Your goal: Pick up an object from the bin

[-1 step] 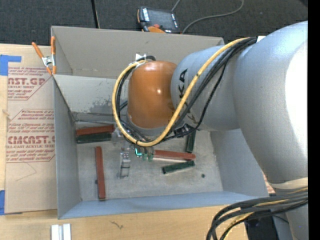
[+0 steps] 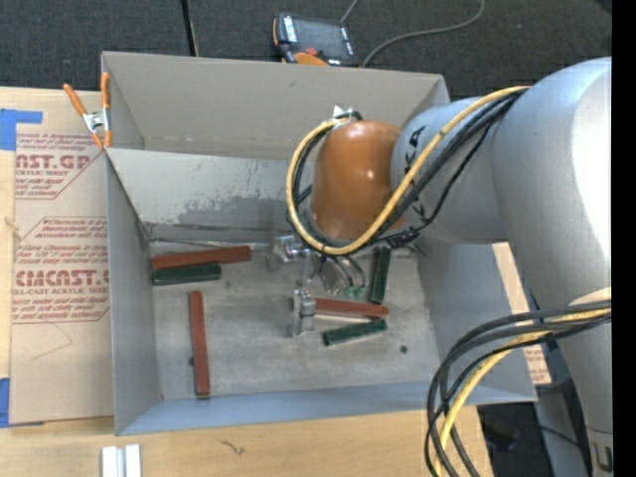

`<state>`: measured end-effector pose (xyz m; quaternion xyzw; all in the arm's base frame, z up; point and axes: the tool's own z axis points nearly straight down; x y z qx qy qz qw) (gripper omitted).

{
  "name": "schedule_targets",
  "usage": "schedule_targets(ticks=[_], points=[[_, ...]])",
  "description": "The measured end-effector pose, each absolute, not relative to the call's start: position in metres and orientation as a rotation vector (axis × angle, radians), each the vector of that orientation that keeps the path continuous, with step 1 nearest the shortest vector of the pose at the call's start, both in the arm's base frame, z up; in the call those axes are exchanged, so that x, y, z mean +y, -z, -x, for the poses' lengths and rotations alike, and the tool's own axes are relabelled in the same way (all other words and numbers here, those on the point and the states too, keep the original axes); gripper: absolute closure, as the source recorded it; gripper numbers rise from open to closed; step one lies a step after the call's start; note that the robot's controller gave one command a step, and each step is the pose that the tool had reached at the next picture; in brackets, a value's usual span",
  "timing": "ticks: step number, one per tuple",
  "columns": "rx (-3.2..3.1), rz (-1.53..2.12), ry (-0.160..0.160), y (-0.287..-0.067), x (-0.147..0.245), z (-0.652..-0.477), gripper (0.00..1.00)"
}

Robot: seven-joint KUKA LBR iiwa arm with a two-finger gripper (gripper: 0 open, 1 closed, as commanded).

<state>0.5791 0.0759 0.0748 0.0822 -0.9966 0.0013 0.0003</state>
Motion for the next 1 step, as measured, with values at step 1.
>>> schedule_targets(ticks=[1], points=[[-3.131, -0.265, 0.002, -0.0771, 0.0808, -0.5788, 1.00]])
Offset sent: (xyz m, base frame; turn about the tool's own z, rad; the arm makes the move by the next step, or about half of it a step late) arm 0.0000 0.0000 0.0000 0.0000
